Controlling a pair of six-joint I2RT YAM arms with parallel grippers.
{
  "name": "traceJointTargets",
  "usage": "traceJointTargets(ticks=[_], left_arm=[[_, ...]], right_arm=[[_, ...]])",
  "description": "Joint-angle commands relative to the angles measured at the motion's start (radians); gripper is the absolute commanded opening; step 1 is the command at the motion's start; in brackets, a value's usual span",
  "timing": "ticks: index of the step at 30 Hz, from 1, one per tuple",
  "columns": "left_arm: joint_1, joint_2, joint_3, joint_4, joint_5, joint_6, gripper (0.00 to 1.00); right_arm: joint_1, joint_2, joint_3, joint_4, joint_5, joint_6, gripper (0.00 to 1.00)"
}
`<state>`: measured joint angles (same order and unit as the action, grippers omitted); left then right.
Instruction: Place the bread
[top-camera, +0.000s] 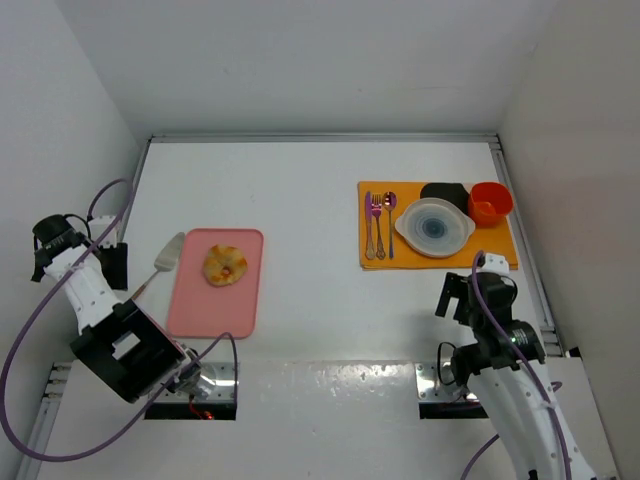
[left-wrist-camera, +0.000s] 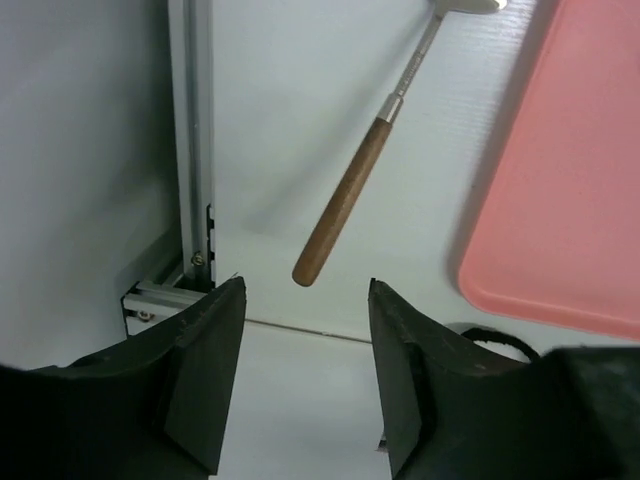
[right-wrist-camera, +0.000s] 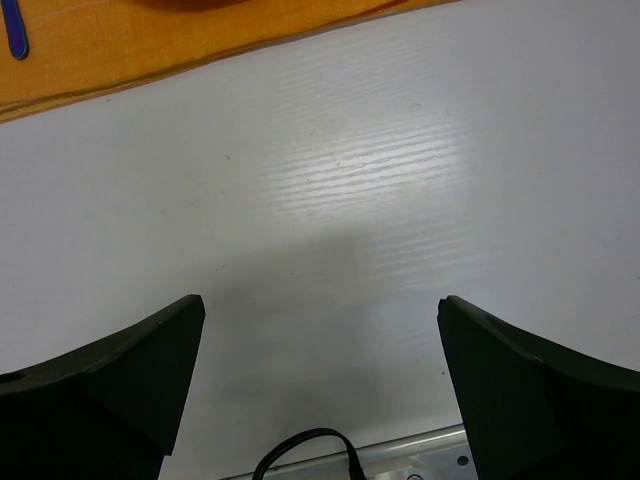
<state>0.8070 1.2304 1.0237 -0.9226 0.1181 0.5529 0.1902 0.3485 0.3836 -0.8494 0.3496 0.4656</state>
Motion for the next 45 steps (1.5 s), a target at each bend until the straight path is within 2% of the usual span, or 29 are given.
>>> traceJointTargets(ticks=[1, 2, 3, 5, 8, 9, 11, 12, 14, 15, 16, 17, 20, 21, 23, 28, 34, 39, 43, 45], left_arm=[[0.008, -0.04, 0.01, -0.044, 0.066, 0.044, 0.58], [0.008, -0.04, 0.027, -0.057, 0.083, 0.06, 0.65], [0.008, -0.052, 0.056, -0.094, 0.124, 0.103, 0.68], [0.008, -0.068, 0.096, -0.14, 0.166, 0.16, 0.79], [0.008, -0.083, 0.183, -0.235, 0.239, 0.307, 0.86], [-0.026, -0.083, 0.203, -0.267, 0.239, 0.344, 0.86], [-0.074, -0.062, 0.231, -0.292, 0.207, 0.37, 0.86], [-0.103, -0.052, 0.242, -0.292, 0.187, 0.371, 0.86], [-0.187, -0.033, 0.231, -0.274, 0.1, 0.326, 0.86], [-0.213, -0.004, 0.231, -0.274, 0.074, 0.311, 0.85], [-0.248, 0.012, 0.22, -0.265, 0.042, 0.286, 0.85], [-0.261, 0.029, 0.205, -0.265, 0.041, 0.286, 0.85], [-0.289, 0.101, 0.179, -0.246, 0.011, 0.272, 0.85], [-0.302, 0.118, 0.179, -0.246, -0.009, 0.272, 0.84], [-0.302, 0.155, 0.153, -0.199, -0.091, 0.245, 0.84], [-0.261, 0.21, 0.076, -0.122, -0.179, 0.289, 0.84], [-0.241, 0.28, -0.016, -0.025, -0.189, 0.332, 0.78], [-0.241, 0.32, -0.082, 0.071, -0.21, 0.354, 0.76], [-0.241, 0.342, -0.106, 0.109, -0.21, 0.354, 0.68], [-0.241, 0.354, -0.106, 0.122, -0.21, 0.354, 0.59]], right_arm=[[-0.005, 0.02, 0.003, 0.065, -0.032, -0.027, 1.0], [-0.005, 0.027, 0.018, 0.075, -0.043, -0.041, 1.0], [-0.002, 0.049, 0.044, 0.09, -0.064, -0.053, 0.95], [0.003, 0.115, 0.102, 0.117, -0.132, -0.09, 0.91], [0.044, 0.3, 0.248, 0.138, -0.182, -0.079, 0.91], [0.087, 0.436, 0.317, 0.154, -0.182, -0.07, 0.92], [0.182, 0.527, 0.415, 0.177, -0.152, -0.053, 0.93], [0.301, 0.657, 0.473, 0.193, -0.137, -0.051, 0.94], [0.376, 0.742, 0.561, 0.288, -0.112, -0.059, 0.94], [0.47, 0.882, 0.654, 0.34, -0.112, -0.056, 0.94], [0.495, 0.933, 0.726, 0.378, -0.118, -0.018, 0.94], [0.511, 1.084, 0.768, 0.389, -0.153, 0.004, 0.94], [0.557, 1.234, 0.977, 0.415, -0.273, 0.068, 0.89], [0.581, 1.364, 1.015, 0.417, -0.282, 0.079, 0.89], [0.63, 1.502, 1.132, 0.433, -0.296, 0.108, 0.86], [0.696, 1.678, 1.227, 0.521, -0.333, 0.192, 0.78], [0.753, 1.85, 1.304, 0.549, -0.207, 0.263, 0.67], [0.759, 1.934, 1.321, 0.598, -0.187, 0.349, 0.63], [0.77, 1.982, 1.359, 0.575, -0.161, 0.358, 0.62], [0.773, 1.992, 1.359, 0.572, -0.149, 0.372, 0.6]])
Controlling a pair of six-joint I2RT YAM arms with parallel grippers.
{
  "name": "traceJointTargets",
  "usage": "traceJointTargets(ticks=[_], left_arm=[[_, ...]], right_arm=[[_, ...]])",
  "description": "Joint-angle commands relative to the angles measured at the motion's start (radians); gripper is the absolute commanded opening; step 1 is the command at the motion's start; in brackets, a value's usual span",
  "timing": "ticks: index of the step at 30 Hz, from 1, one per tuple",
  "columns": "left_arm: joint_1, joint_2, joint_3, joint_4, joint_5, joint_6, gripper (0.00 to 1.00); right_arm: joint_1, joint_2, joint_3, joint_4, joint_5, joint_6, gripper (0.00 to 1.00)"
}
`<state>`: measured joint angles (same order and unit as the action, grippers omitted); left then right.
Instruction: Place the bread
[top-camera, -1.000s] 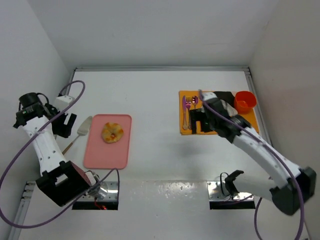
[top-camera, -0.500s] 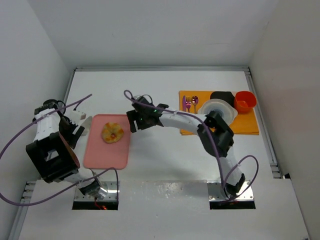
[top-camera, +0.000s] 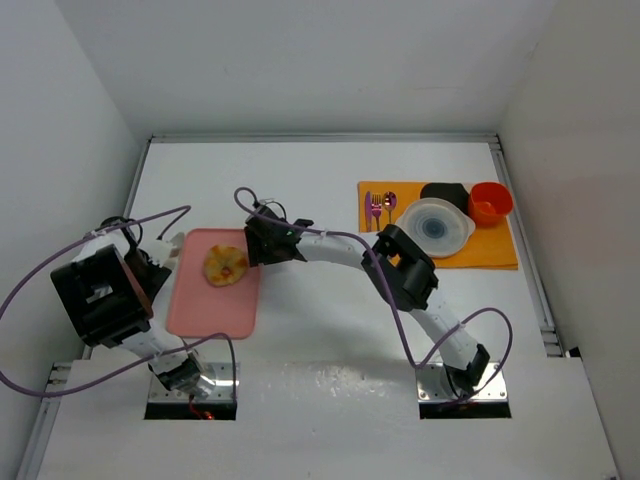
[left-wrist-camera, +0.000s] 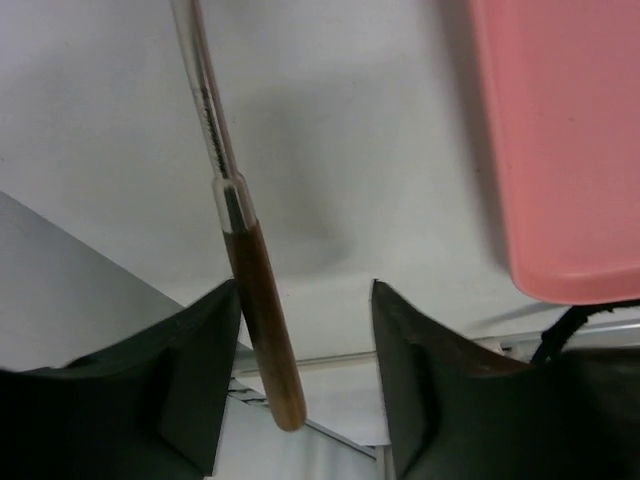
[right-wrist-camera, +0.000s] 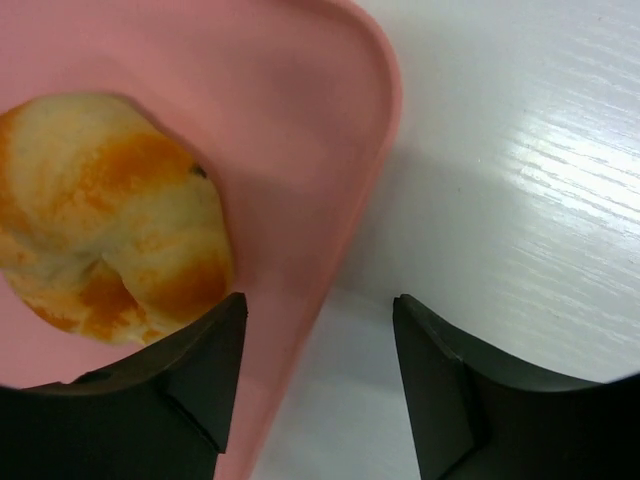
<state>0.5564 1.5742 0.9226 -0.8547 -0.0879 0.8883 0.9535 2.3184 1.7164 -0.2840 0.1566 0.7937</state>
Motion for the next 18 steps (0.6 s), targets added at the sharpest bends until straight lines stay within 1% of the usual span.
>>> traceJointTargets(ticks=[1, 2, 5, 6, 8, 9, 10, 12, 13, 14, 16, 17, 18], left_arm=[[0.01, 0.021, -0.005, 0.054, 0.005, 0.018, 0.55], [0.01, 0.021, -0.005, 0.065, 0.005, 0.009, 0.47], [0.01, 0.044, 0.004, 0.065, 0.014, -0.002, 0.36], [0.01, 0.055, 0.013, 0.074, 0.014, -0.002, 0.3], [0.01, 0.069, 0.024, 0.074, 0.014, -0.011, 0.19], [0.01, 0.069, 0.024, 0.074, 0.014, -0.011, 0.06], [0.01, 0.078, 0.024, 0.074, 0.014, -0.02, 0.0], [0.028, 0.078, 0.024, 0.074, -0.025, -0.005, 0.0], [0.037, 0.045, 0.034, 0.074, -0.042, 0.007, 0.0], [0.063, 0.026, 0.035, 0.074, -0.056, 0.05, 0.0], [0.091, -0.018, 0.076, 0.074, -0.101, 0.105, 0.0], [0.102, -0.064, 0.093, 0.074, -0.116, 0.135, 0.0], [0.111, -0.086, 0.137, 0.074, -0.139, 0.191, 0.0]], right_arm=[[0.011, 0.03, 0.028, 0.006, 0.057, 0.048, 0.59], [0.013, 0.036, 0.031, 0.005, 0.061, 0.062, 0.59], [0.011, 0.053, 0.035, -0.006, 0.09, 0.078, 0.55], [0.013, 0.058, 0.04, -0.015, 0.101, 0.1, 0.55], [0.011, 0.065, 0.041, -0.012, 0.103, 0.107, 0.51], [0.011, 0.068, 0.041, -0.007, 0.104, 0.11, 0.5], [0.013, 0.073, 0.041, -0.007, 0.107, 0.116, 0.48], [0.014, 0.082, 0.048, -0.006, 0.106, 0.125, 0.42], [0.013, 0.087, 0.051, -0.006, 0.106, 0.131, 0.39], [0.011, 0.088, 0.055, -0.009, 0.106, 0.142, 0.31], [0.013, 0.09, 0.054, -0.009, 0.104, 0.15, 0.24], [0.01, 0.088, 0.04, -0.006, 0.109, 0.168, 0.18], [0.013, 0.082, 0.034, 0.006, 0.11, 0.168, 0.16]])
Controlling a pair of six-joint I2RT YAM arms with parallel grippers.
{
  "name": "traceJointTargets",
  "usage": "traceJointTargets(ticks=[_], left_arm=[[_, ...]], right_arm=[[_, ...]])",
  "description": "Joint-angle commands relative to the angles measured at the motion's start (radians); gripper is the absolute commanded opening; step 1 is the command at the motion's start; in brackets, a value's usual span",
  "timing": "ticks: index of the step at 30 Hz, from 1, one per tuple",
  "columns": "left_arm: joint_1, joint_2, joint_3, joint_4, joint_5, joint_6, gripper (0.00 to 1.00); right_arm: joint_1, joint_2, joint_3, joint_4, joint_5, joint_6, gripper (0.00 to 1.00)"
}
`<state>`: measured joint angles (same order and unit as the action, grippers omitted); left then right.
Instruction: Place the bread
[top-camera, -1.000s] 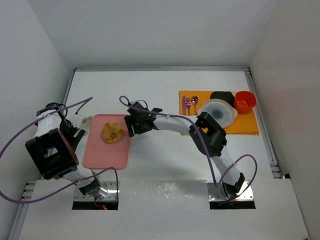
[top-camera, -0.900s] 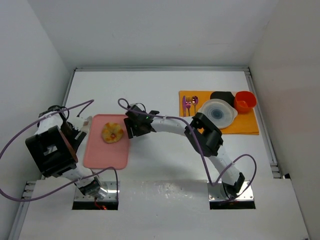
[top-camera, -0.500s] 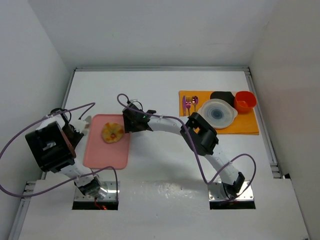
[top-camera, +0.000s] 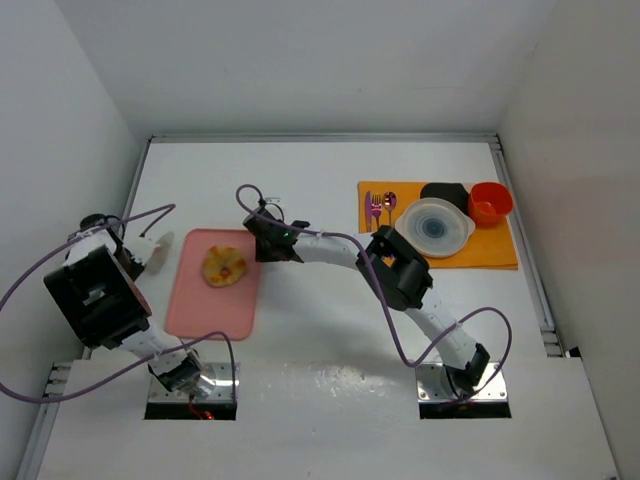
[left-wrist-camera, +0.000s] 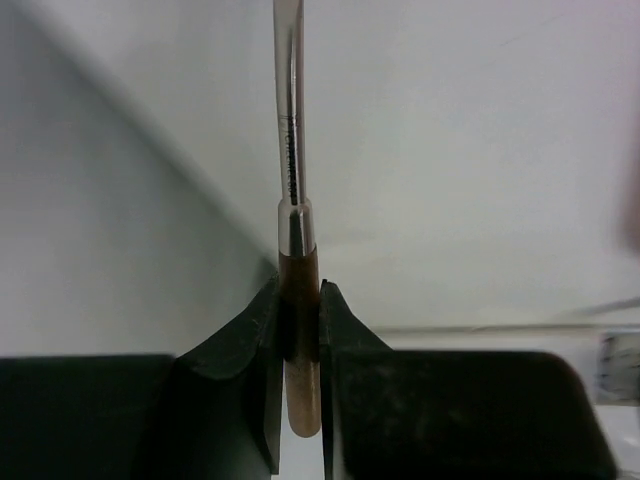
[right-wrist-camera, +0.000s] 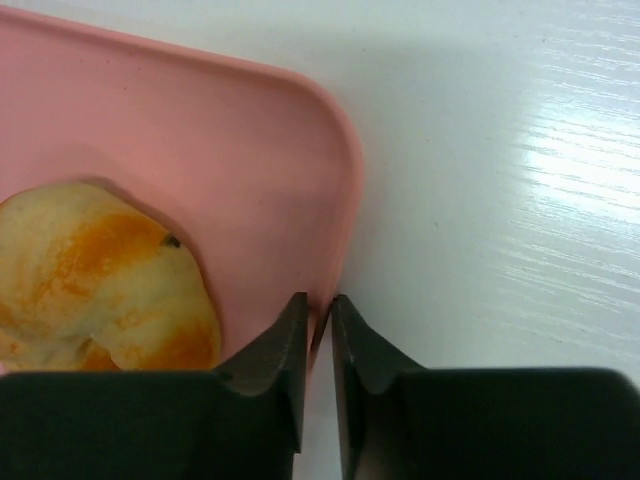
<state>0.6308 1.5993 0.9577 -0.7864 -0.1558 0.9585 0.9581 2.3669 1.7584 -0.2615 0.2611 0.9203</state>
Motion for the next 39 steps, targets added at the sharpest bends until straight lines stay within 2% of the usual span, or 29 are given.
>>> traceJointTargets(ticks=[1, 6, 9, 11, 14, 19, 23, 31, 35, 37, 39], left_arm=[[0.049, -0.131, 0.125, 0.006, -0.071, 0.147, 0.0], [0.012, -0.26, 0.206, -0.031, -0.062, 0.368, 0.0], [-0.028, -0.26, 0.253, -0.197, -0.053, 0.417, 0.0], [-0.075, -0.271, 0.188, -0.212, -0.108, 0.457, 0.0], [-0.135, -0.28, 0.126, -0.2, -0.184, 0.454, 0.0], [-0.204, -0.268, 0.125, -0.191, -0.231, 0.395, 0.0], [-0.282, -0.268, 0.069, -0.171, -0.316, 0.373, 0.0], [-0.347, -0.239, -0.005, -0.096, -0.507, 0.318, 0.0], [-0.365, -0.219, -0.027, -0.068, -0.539, 0.309, 0.0], [-0.408, -0.237, -0.049, -0.068, -0.53, 0.309, 0.0], [-0.44, -0.271, -0.12, -0.068, -0.53, 0.335, 0.0]], right_arm=[[0.008, 0.031, -0.013, -0.004, 0.006, 0.048, 0.14], [0.01, 0.023, -0.027, 0.007, 0.004, 0.046, 0.01], [0.013, 0.011, -0.039, 0.019, 0.01, 0.031, 0.0], [0.014, 0.005, -0.046, 0.024, 0.013, 0.023, 0.0], [0.013, -0.003, -0.053, 0.025, 0.016, 0.02, 0.0], [0.019, -0.023, -0.071, 0.044, 0.023, 0.023, 0.0], [0.025, -0.026, -0.076, 0.042, 0.029, 0.022, 0.0], [0.028, -0.04, -0.086, 0.048, 0.033, 0.019, 0.0], [0.031, -0.046, -0.094, 0.05, 0.038, 0.023, 0.0], [0.031, -0.048, -0.099, 0.05, 0.041, 0.02, 0.0], [0.036, -0.052, -0.103, 0.048, 0.047, 0.028, 0.0]])
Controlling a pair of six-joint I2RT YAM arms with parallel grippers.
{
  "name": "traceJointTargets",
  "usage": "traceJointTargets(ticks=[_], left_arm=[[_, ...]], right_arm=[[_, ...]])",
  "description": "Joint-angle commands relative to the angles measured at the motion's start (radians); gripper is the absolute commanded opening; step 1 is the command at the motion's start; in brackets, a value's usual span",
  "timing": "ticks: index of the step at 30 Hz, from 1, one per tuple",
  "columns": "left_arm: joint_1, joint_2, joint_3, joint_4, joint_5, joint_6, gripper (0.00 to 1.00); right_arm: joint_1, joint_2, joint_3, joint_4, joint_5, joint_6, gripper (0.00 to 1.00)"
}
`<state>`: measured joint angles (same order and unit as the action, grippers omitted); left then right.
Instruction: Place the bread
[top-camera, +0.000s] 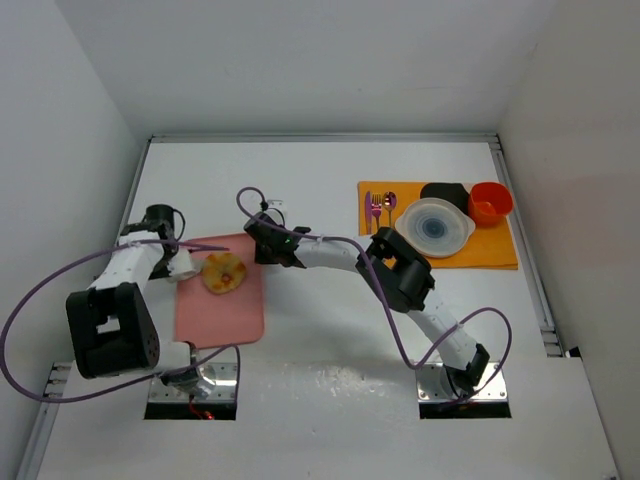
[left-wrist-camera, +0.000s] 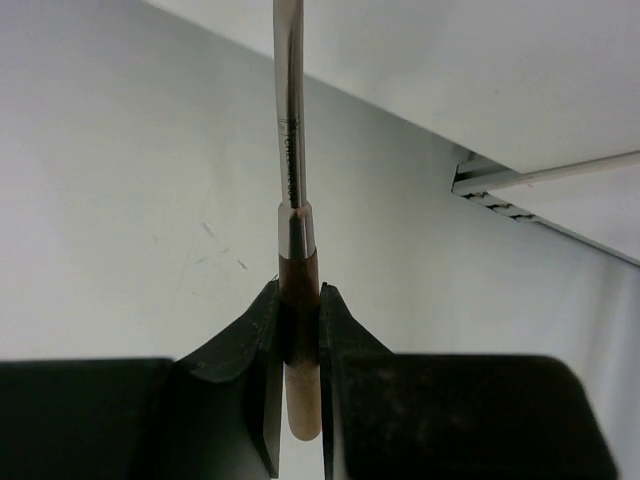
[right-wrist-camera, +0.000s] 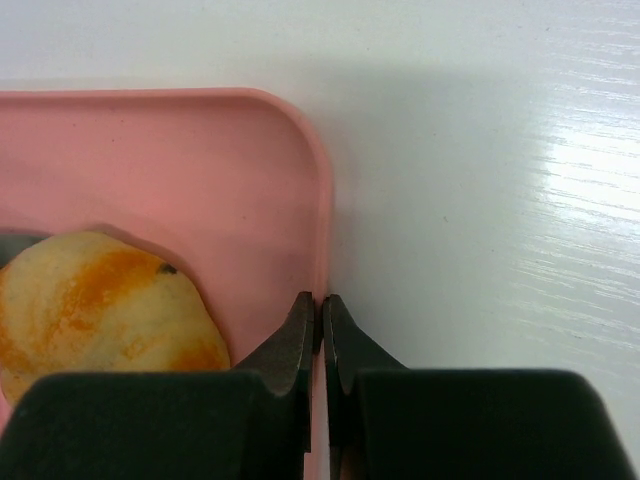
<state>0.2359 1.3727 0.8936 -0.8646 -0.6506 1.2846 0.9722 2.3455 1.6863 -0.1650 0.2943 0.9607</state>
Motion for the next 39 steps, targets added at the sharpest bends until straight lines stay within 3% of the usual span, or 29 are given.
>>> traceJointTargets(ticks=[1, 5, 17, 24, 27, 32, 39], left_arm=[[-0.082, -0.081, -0.086, 0.01, -0.035, 0.03, 0.0], [-0.162, -0.142, -0.198, 0.01, 0.002, 0.03, 0.0], [-0.407, -0.122, -0.176, -0.129, 0.183, -0.182, 0.0], [-0.454, -0.167, -0.205, -0.152, 0.215, -0.182, 0.0], [-0.431, -0.21, -0.215, -0.165, 0.249, -0.115, 0.0], [-0.412, -0.297, -0.286, -0.096, 0.141, 0.014, 0.0], [-0.412, -0.38, -0.297, -0.065, 0.141, 0.174, 0.0]], right_arm=[[0.02, -0.031, -0.031, -0.053, 0.013, 0.001, 0.0], [0.023, -0.032, -0.036, -0.048, 0.014, 0.01, 0.0], [0.045, -0.034, -0.017, -0.116, 0.058, 0.047, 0.0], [0.046, -0.037, -0.025, -0.131, 0.077, 0.064, 0.0], [0.046, -0.035, -0.025, -0.134, 0.072, 0.069, 0.0], [0.045, -0.043, -0.028, -0.137, 0.075, 0.072, 0.0], [0.039, -0.037, -0.028, -0.142, 0.074, 0.078, 0.0]])
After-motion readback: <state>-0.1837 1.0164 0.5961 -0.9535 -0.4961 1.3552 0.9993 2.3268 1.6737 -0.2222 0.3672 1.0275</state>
